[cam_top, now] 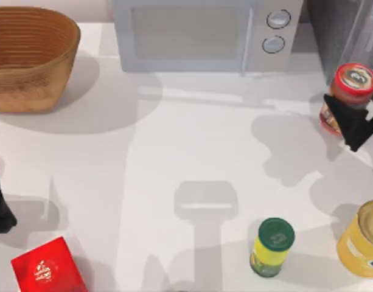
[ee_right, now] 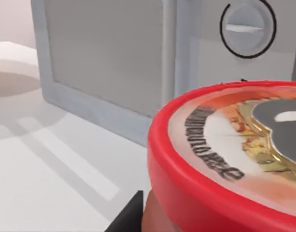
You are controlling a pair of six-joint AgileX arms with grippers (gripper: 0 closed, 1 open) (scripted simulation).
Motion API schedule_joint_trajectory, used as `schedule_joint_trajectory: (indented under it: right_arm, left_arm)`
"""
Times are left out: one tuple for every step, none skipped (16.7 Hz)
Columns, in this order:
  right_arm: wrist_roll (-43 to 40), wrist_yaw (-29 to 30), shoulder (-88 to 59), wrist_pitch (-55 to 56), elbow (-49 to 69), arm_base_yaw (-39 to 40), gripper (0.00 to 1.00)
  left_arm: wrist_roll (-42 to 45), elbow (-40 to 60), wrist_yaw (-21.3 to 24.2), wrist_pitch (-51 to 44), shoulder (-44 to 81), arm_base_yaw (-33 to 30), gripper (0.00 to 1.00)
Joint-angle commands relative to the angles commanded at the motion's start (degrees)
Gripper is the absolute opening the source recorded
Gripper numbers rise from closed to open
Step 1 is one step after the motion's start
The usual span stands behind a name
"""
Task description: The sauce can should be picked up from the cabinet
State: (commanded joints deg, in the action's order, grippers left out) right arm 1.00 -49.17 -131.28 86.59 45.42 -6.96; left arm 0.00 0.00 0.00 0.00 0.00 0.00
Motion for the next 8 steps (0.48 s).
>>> schedule_joint_trajectory:
  right_arm:
    - [0.0, 0.0, 0.0, 0.0, 0.0, 0.0, 0.90]
    - [0.0, 0.0, 0.0, 0.0, 0.0, 0.0, 0.98]
    - [0.0, 0.0, 0.0, 0.0, 0.0, 0.0, 1.00]
    - [0.0, 0.0, 0.0, 0.0, 0.0, 0.0, 1.00]
    - [0.0, 0.0, 0.0, 0.0, 0.0, 0.0, 1.00]
    - [0.0, 0.0, 0.0, 0.0, 0.0, 0.0, 1.00]
    - [0.0, 0.0, 0.0, 0.0, 0.0, 0.0, 1.00]
    - [0.0, 0.0, 0.0, 0.0, 0.0, 0.0, 1.00]
  left_arm:
    - [0.0, 0.0, 0.0, 0.0, 0.0, 0.0, 1.00]
    - [0.0, 0.0, 0.0, 0.0, 0.0, 0.0, 1.00]
    - [0.0, 0.0, 0.0, 0.0, 0.0, 0.0, 1.00]
    - [0.0, 0.0, 0.0, 0.0, 0.0, 0.0, 1.00]
    - [0.0, 0.0, 0.0, 0.0, 0.0, 0.0, 1.00]
    - [0.0, 0.0, 0.0, 0.0, 0.0, 0.0, 1.00]
    - [0.0, 0.0, 0.0, 0.0, 0.0, 0.0, 1.00]
    - [0.0, 0.0, 0.0, 0.0, 0.0, 0.0, 1.00]
